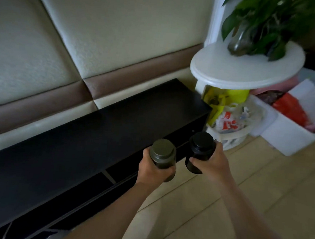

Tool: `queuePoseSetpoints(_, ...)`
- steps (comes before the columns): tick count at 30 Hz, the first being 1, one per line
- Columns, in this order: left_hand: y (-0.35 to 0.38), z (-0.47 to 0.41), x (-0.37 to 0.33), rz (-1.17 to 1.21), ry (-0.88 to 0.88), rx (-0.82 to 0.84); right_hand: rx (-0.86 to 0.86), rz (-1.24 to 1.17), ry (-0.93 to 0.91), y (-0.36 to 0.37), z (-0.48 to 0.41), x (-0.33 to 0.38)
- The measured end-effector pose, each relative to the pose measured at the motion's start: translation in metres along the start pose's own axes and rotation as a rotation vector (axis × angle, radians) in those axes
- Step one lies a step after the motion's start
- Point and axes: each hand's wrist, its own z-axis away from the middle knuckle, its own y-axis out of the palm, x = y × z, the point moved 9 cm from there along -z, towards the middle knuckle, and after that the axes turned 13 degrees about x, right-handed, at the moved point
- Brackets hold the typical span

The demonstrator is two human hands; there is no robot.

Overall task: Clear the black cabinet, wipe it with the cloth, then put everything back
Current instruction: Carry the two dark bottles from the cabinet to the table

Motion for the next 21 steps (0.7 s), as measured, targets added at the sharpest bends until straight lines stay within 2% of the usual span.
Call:
queuePoseSetpoints(5, -0.059, 0.067, -0.128, -0.065, 0.045, 0.056, -0.016, 0.027, 0.033, -0.058, 0.077, 0.109)
queuePoseSetpoints(10, -0.124, 0.135, -0.232, -0.091, 0.052, 0.076, 0.012, 0.025, 0.024, -0.084, 0.149, 0.228)
queuePoseSetpoints(15, -0.181, 0.196, -0.3, -0.102, 0.069, 0.08, 0.04, -0.002, 0.014, -0.09, 0.211, 0.32)
queuePoseSetpoints(21, -0.236, 0.261, -0.351, -0.128, 0.14, 0.066, 0.036, -0.017, -0.041, -0.087, 0.267, 0.398)
